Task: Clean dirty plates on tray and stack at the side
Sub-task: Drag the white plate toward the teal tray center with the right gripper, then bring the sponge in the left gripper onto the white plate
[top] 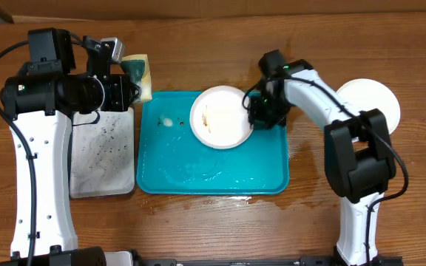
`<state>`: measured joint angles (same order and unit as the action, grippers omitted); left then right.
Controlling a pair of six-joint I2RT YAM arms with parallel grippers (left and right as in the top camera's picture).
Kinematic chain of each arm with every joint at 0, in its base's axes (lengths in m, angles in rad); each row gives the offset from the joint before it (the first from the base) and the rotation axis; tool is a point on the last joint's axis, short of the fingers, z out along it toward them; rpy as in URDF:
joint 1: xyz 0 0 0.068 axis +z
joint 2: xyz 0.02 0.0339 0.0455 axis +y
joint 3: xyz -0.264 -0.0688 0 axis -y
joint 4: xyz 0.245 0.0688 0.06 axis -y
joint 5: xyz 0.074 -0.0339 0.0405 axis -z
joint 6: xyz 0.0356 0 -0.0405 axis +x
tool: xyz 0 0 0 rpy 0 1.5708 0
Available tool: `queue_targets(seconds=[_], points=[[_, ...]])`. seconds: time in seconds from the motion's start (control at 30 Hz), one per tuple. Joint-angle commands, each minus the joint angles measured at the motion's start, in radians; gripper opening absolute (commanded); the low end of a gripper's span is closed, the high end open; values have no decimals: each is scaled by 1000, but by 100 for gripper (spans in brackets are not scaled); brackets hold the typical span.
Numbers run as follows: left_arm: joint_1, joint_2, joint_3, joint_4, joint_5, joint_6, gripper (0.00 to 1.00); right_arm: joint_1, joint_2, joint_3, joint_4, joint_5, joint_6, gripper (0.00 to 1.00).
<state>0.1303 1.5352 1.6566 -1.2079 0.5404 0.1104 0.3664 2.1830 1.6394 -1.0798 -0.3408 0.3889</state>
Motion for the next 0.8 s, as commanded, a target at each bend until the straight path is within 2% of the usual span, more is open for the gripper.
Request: queue_targets(seconds=[0.0, 0.23, 0.57, 0.6, 0.77], points=[[-6, -15, 14, 0, -9, -2, 4, 59, 5, -4, -35, 14, 35, 9], [-6, -15, 14, -6, -9, -2, 4, 88, -5, -3, -100, 92, 35, 19], [-70, 2, 14, -14, -74, 9, 4, 65, -14, 5, 58, 138, 23, 31], [-91, 10, 14, -14, -96, 9, 4, 66, -14, 5, 66, 139, 23, 30], [-196, 79, 14, -12, -133, 9, 4, 67, -14, 3, 92, 139, 32, 8]])
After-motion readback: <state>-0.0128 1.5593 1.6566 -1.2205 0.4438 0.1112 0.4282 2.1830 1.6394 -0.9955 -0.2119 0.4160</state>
